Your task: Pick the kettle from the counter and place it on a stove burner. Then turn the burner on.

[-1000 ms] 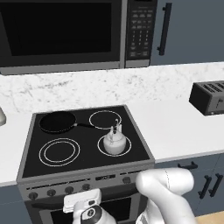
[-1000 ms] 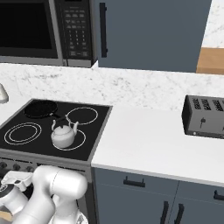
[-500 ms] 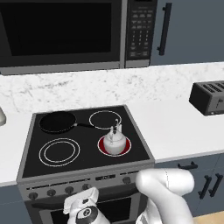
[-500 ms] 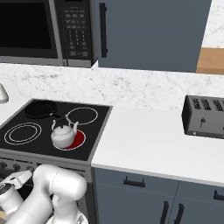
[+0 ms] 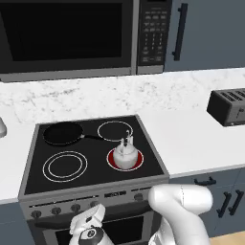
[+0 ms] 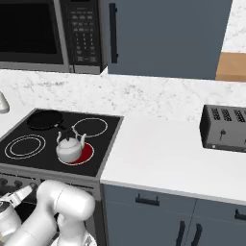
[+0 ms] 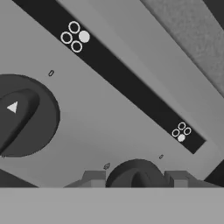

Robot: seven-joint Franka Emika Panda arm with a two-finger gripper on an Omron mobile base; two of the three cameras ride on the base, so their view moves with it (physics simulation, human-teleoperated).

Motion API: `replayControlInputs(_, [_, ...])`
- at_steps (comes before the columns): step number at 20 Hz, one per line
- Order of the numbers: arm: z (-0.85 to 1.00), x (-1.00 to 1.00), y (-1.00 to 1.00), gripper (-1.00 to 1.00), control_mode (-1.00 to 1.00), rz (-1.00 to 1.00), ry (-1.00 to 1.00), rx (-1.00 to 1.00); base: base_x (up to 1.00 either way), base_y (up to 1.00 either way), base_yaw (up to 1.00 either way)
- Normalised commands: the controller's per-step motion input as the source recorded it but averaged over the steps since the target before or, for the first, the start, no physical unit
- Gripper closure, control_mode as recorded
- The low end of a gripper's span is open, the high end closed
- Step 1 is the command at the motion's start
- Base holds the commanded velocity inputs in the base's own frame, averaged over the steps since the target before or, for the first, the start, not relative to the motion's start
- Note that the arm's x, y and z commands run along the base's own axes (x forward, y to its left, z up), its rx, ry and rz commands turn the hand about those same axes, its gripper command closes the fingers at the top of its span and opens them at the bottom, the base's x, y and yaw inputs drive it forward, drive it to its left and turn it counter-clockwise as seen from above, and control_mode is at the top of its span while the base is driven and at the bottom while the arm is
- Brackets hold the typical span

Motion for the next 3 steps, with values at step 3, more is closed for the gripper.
replayControlInputs(3, [0.0, 0.0, 0.0, -1.0, -1.0, 0.0, 0.0, 0.0, 0.0, 0.0, 0.0])
